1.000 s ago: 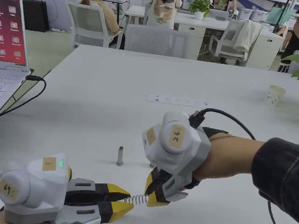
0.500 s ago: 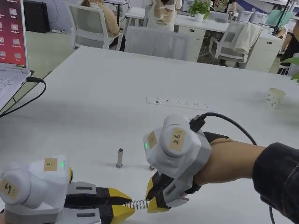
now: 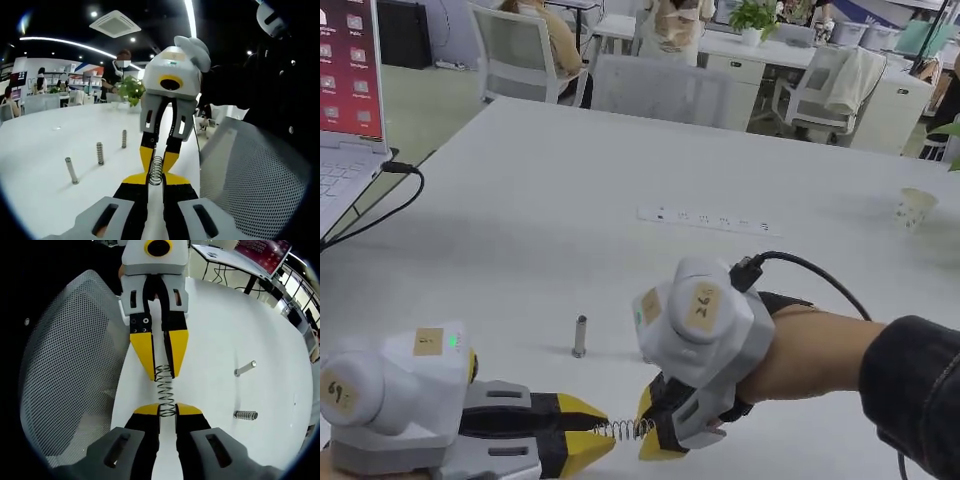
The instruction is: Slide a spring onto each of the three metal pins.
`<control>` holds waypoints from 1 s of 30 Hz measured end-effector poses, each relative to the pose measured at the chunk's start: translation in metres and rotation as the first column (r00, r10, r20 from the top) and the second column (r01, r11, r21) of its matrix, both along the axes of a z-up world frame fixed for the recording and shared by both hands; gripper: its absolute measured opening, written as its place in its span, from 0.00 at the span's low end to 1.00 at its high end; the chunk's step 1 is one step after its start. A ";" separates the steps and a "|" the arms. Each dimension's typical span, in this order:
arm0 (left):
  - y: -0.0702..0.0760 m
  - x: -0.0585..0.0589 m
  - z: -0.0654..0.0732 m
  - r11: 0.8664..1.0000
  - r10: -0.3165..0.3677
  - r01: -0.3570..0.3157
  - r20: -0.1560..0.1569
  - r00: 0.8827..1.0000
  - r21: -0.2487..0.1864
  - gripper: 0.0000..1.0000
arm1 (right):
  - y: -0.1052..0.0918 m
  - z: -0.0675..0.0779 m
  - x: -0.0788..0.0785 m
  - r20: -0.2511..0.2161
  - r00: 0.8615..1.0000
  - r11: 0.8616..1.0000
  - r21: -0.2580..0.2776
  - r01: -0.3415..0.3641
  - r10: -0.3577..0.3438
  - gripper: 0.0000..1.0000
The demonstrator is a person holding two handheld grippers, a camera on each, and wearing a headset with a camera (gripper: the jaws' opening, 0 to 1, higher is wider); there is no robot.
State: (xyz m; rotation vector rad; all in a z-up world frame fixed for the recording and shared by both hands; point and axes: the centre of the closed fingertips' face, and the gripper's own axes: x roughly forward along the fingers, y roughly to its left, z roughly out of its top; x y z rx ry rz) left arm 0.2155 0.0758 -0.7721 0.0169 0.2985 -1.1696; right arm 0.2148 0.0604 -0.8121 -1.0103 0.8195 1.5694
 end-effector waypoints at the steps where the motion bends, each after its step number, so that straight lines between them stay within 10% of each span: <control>1: 0.000 0.000 -0.001 1.000 0.000 0.000 0.003 1.000 0.006 0.02 | 0.000 0.001 0.000 0.002 1.000 1.000 0.003 -0.001 0.001 0.09; 30: -0.001 -0.001 -0.013 0.999 -0.002 0.002 -0.005 1.000 0.032 0.02 | 0.033 0.037 -0.014 -0.003 0.999 0.998 0.051 -0.034 0.034 0.08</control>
